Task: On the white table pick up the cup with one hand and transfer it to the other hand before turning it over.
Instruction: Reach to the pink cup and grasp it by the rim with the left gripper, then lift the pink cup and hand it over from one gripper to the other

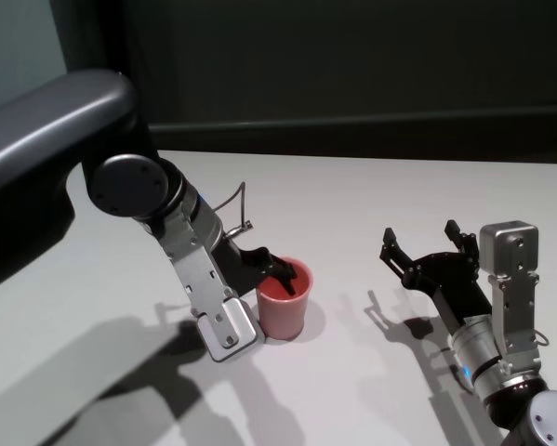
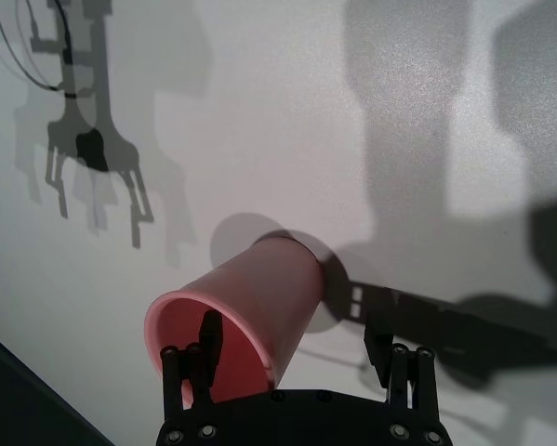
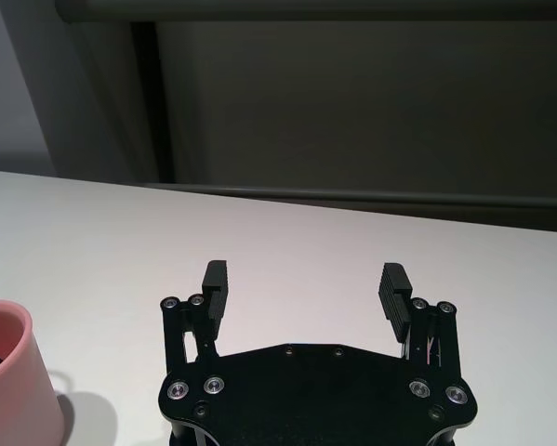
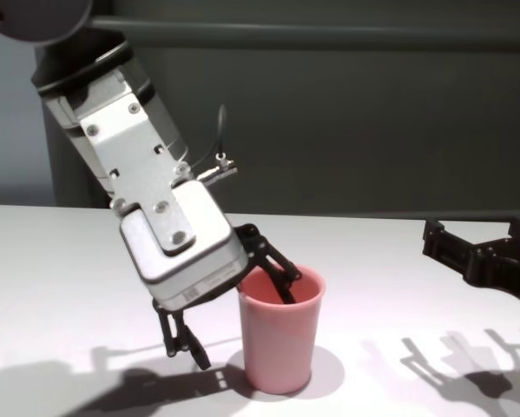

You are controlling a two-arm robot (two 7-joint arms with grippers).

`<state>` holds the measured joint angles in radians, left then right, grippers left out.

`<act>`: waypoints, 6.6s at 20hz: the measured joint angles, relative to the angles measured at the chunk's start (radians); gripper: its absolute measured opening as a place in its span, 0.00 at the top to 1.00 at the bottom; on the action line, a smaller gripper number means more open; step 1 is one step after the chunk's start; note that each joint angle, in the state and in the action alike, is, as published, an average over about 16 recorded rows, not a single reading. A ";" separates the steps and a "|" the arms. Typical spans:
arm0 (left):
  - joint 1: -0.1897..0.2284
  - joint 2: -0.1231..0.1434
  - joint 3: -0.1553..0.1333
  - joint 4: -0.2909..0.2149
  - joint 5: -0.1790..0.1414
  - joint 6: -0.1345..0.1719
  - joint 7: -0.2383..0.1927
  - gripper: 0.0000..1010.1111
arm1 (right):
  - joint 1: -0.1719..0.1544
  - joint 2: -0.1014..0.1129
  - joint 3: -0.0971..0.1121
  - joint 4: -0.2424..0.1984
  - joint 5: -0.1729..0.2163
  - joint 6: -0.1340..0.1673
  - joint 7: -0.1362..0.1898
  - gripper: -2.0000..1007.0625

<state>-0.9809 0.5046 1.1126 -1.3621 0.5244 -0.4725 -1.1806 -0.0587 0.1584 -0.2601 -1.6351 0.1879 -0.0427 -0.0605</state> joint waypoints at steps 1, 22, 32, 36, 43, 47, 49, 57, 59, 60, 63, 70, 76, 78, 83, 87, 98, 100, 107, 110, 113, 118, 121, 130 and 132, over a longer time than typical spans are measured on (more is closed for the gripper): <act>-0.002 0.000 0.002 0.001 0.000 -0.001 0.002 0.02 | 0.000 0.000 0.000 0.000 0.000 0.000 0.000 0.01; -0.034 0.010 0.038 -0.001 -0.040 -0.001 0.007 0.53 | 0.000 0.000 0.000 0.000 0.000 0.000 0.000 0.01; -0.041 0.023 0.057 -0.009 -0.069 0.008 0.000 0.85 | 0.000 0.000 0.000 0.000 0.000 0.000 0.000 0.01; -0.043 0.025 0.062 -0.008 -0.080 0.012 0.002 0.92 | 0.000 0.000 0.000 0.000 0.000 0.000 0.000 0.01; -0.039 0.033 0.059 -0.008 -0.121 0.026 0.016 0.96 | 0.000 0.000 0.000 0.000 0.000 0.000 0.000 0.01; -0.028 0.048 0.043 -0.012 -0.169 0.041 0.032 0.96 | 0.000 0.000 0.000 0.000 0.000 0.000 0.000 0.01; -0.020 0.059 0.031 -0.015 -0.199 0.049 0.044 0.96 | 0.000 0.000 0.000 0.000 0.000 0.000 0.000 0.01; 0.040 0.117 -0.042 -0.041 -0.367 0.104 0.102 0.96 | 0.000 0.000 0.000 0.000 0.000 0.000 0.000 0.01; 0.061 0.132 -0.066 -0.049 -0.419 0.123 0.118 0.96 | 0.000 0.000 0.000 0.000 0.000 0.000 0.000 0.01; 0.073 0.138 -0.079 -0.053 -0.446 0.132 0.127 0.96 | 0.000 0.000 0.000 0.000 0.000 0.000 0.000 0.01; 0.113 0.155 -0.121 -0.064 -0.532 0.162 0.155 0.96 | 0.000 0.000 0.000 0.000 0.000 0.000 0.000 0.01; 0.217 0.166 -0.223 -0.076 -0.742 0.227 0.215 0.96 | 0.000 0.000 0.000 0.000 0.000 0.000 0.000 0.01; 0.302 0.148 -0.302 -0.068 -0.906 0.260 0.253 0.96 | 0.000 0.000 0.000 0.000 0.000 0.000 0.000 0.01; 0.324 0.139 -0.322 -0.061 -0.951 0.266 0.259 0.96 | 0.000 0.000 0.000 0.000 0.000 0.000 0.000 0.01; 0.369 0.113 -0.363 -0.041 -1.039 0.276 0.268 0.96 | 0.000 0.000 0.000 0.000 0.000 0.000 0.000 0.01; 0.390 0.089 -0.387 -0.022 -1.084 0.279 0.271 0.96 | 0.000 0.000 0.000 0.000 0.000 0.000 0.000 0.01; 0.397 0.028 -0.413 0.026 -1.111 0.276 0.262 0.96 | 0.000 0.000 0.000 0.000 0.000 0.000 0.000 0.01; 0.395 0.020 -0.416 0.032 -1.109 0.275 0.257 0.96 | 0.000 0.000 0.000 0.000 0.000 0.000 0.000 0.01; 0.387 0.006 -0.424 0.044 -1.103 0.274 0.236 0.96 | 0.000 0.000 0.000 0.000 0.000 0.000 0.000 0.01; 0.386 0.007 -0.428 0.039 -1.103 0.275 0.228 0.96 | 0.000 0.000 0.000 0.000 0.000 0.000 0.000 0.01; 0.385 0.013 -0.433 0.028 -1.103 0.276 0.219 0.96 | 0.000 0.000 0.000 0.000 0.000 0.000 0.000 0.01; 0.384 0.032 -0.439 -0.002 -1.104 0.281 0.206 0.96 | 0.000 0.000 0.000 0.000 0.000 0.000 0.000 0.01; 0.383 0.046 -0.441 -0.023 -1.104 0.284 0.198 0.96 | 0.000 0.000 0.000 0.000 0.000 0.000 0.000 0.01; 0.377 0.076 -0.445 -0.061 -1.109 0.290 0.186 0.96 | 0.000 0.000 0.000 0.000 0.000 0.000 0.000 0.01; 0.375 0.078 -0.446 -0.063 -1.111 0.290 0.187 0.96 | 0.000 0.000 0.000 0.000 0.000 0.000 0.000 0.01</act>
<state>-0.6055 0.5828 0.6665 -1.4248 -0.5866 -0.1828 -0.9933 -0.0587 0.1584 -0.2601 -1.6351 0.1879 -0.0427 -0.0606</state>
